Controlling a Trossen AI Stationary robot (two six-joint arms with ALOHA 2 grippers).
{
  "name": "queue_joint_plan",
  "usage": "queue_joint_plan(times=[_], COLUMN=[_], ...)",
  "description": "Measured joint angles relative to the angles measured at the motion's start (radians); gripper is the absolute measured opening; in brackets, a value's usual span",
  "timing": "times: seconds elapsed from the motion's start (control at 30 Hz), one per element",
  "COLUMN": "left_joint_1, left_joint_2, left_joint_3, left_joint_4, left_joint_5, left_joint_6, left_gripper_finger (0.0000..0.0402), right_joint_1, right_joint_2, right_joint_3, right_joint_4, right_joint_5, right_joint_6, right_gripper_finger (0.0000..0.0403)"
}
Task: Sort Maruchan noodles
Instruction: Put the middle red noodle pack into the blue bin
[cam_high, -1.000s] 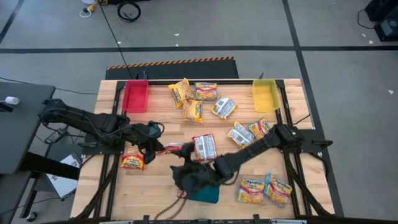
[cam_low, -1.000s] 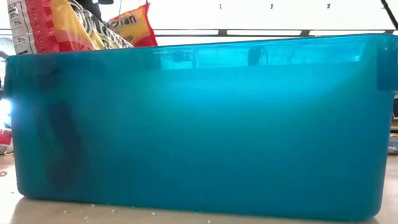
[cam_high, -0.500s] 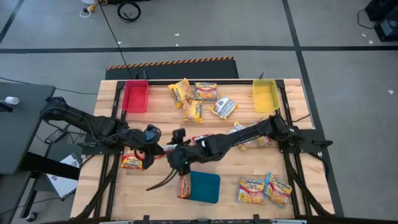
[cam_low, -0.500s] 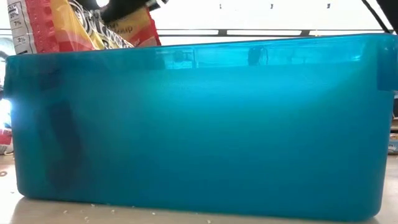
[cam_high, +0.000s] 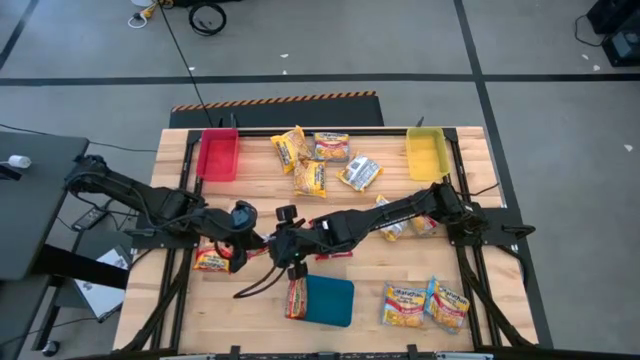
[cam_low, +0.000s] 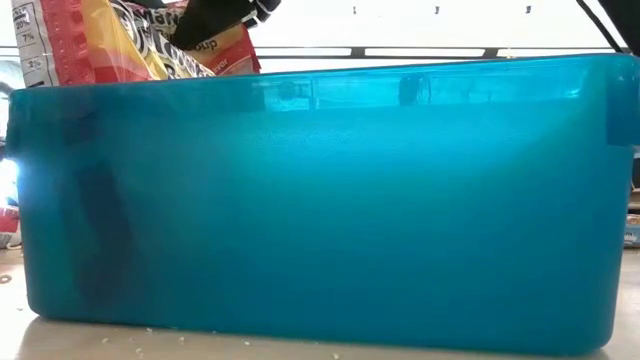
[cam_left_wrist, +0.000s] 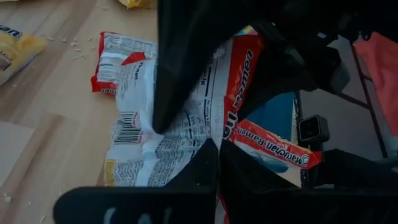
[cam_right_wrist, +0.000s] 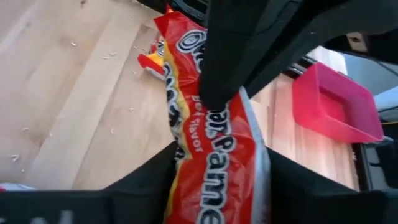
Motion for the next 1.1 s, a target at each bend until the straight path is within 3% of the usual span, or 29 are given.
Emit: queue_joint_plan(times=[0.27,0.43,0.63,0.77,0.87,1.1], left_joint_1=[0.0,-0.031,-0.163,-0.281,-0.346,-0.403], left_joint_2=[-0.129,-0.24,-0.308,-0.31,-0.294,-0.201], left_joint_3=[0.003,0.002,-0.052,-0.168,-0.274,-0.408], left_joint_4=[0.013,-0.009,-0.011,0.059,0.229,0.458], left_joint_5=[-0.012,-0.047,-0.082,-0.125,-0.129,-0.14], left_joint_6=[0.015,0.055,0.082,0.082,0.061,0.043], left_gripper_finger=[0.0051,0.0081,0.0087,0.0082,0.008,0.008], right_joint_1=[0.01,0.032,0.067,0.093,0.101,0.105], right_joint_2=[-0.006,-0.055,-0.116,-0.17,-0.184,-0.16], right_joint_3=[-0.001,-0.001,-0.001,0.002,0.001,0.002], right_joint_4=[-0.007,-0.081,-0.193,-0.262,-0.304,-0.32], right_joint_5=[-0.05,-0.094,-0.151,-0.267,-0.383,-0.626], right_joint_6=[0.024,0.026,0.037,0.058,0.083,0.048], right_gripper_finger=[0.0086,0.0072,0.0072,0.0072,0.0072,0.0072])
